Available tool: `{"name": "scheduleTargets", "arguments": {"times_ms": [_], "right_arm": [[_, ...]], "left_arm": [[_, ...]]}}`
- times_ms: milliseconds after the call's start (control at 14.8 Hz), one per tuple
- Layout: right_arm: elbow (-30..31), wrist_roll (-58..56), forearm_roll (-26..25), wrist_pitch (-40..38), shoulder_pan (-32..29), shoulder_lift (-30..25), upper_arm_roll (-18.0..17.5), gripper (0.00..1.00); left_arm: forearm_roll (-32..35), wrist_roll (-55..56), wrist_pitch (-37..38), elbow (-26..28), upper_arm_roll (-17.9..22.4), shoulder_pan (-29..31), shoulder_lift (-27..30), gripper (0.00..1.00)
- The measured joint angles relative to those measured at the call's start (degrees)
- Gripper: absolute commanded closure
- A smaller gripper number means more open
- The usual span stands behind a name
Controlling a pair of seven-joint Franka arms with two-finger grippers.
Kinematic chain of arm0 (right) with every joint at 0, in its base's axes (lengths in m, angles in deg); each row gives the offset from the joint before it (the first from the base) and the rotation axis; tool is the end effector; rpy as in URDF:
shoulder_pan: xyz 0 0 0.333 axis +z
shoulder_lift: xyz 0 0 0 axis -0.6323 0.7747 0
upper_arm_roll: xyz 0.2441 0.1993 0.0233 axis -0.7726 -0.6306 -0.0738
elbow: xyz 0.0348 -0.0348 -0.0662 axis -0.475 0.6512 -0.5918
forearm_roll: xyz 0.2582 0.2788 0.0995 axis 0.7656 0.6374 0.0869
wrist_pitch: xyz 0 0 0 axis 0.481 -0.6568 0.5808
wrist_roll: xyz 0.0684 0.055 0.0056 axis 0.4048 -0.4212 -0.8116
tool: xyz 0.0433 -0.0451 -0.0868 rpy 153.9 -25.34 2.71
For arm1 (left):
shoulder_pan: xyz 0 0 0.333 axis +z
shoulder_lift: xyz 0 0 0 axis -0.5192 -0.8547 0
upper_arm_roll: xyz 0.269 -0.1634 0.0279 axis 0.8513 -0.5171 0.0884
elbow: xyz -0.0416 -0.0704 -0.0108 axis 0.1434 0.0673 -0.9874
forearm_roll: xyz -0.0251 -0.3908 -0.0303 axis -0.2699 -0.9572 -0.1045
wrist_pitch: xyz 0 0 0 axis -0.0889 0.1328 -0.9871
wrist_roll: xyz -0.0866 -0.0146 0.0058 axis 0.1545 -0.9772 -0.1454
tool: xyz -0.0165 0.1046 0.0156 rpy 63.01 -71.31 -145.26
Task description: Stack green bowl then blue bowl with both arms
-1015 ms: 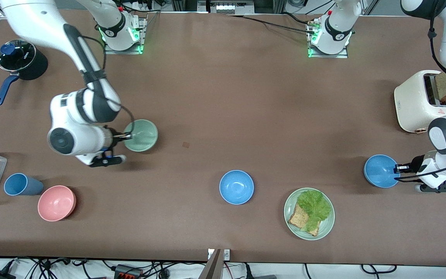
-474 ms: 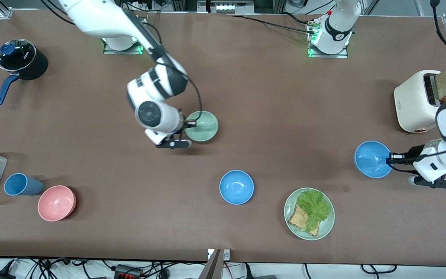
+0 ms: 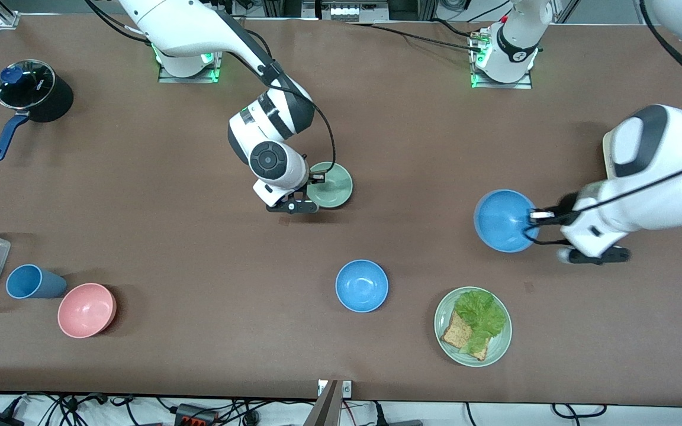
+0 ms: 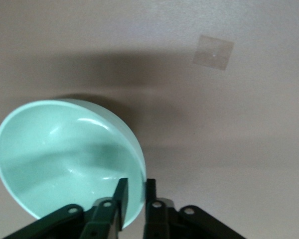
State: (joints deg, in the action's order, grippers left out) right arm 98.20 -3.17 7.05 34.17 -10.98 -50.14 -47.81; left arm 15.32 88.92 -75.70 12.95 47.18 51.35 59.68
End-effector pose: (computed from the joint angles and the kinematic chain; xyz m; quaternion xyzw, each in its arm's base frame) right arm 0.5100 0.4149 0.2277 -0.9891 0.0380 0.1378 0.0346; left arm 0.6412 -0.1153 0.4272 0.9897 0.0481 -0.1038 0.0861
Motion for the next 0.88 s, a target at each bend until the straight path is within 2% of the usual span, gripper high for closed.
{"name": "scheduleTargets", "arguments": {"times_ms": [135,271,541,677,880], "right_arm": [[-1.92,2.41,-0.05,-0.53,0.00,-0.15,0.04,0.00],[-6.98,3.23,-0.22,-6.09,-0.13,-1.58,1.01,0.00],[-20.46,1.76,-2.71,-21.31,-3.26,-6.43,7.13,0.00],[-23.06,-1.96,-3.89,-22.78,-6.01,-7.71,8.95,0.00],[-23.97,-7.35,-4.33,-22.81,-11.29,-8.38,10.37,0.00]], "left_arm": [[0.00,6.28,0.02,0.97,-4.45,-0.18,0.00,1.00],[0.00,12.08,-0.12,2.45,-7.82,-0.46,-0.01,1.00],[0.00,24.81,-5.53,7.39,-14.50,-1.14,-0.01,1.00],[0.01,29.54,-11.70,11.11,-16.07,-2.56,-0.02,1.00],[2.59,38.29,-21.33,16.39,-16.11,-8.27,-0.65,1.00]]}}
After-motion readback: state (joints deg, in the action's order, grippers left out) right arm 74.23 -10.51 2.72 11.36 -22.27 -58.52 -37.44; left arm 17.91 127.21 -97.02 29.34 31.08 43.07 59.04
